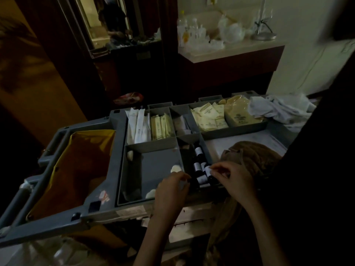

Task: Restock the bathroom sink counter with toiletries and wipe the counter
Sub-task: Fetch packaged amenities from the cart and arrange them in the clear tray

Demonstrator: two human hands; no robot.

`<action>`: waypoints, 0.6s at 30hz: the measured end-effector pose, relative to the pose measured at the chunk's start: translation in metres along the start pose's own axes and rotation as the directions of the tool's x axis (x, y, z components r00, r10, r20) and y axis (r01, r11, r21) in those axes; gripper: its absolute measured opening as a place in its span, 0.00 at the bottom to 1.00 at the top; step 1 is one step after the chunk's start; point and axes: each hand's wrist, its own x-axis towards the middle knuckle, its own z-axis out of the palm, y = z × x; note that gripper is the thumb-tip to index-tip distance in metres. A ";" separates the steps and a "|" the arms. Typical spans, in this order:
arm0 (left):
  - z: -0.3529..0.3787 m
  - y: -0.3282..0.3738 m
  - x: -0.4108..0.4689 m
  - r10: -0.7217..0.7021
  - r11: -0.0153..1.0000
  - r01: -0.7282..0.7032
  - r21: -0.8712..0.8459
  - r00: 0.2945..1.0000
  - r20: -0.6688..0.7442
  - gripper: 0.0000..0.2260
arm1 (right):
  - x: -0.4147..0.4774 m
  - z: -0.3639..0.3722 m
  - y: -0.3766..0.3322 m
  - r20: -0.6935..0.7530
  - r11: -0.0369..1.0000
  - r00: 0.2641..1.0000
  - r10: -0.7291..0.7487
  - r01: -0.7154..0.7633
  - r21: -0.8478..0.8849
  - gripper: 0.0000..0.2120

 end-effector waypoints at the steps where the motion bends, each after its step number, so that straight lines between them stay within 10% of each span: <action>1: 0.003 -0.002 0.012 -0.008 1.000 0.008 -0.002 1.000 0.015 0.09 | 0.010 0.000 0.001 0.012 1.000 1.000 0.010 -0.010 -0.027 0.07; 18: 0.044 -0.025 0.220 0.148 0.965 -0.147 -0.218 0.989 -0.016 0.09 | 0.207 0.027 0.026 -0.140 0.984 0.977 0.159 -0.169 -0.061 0.10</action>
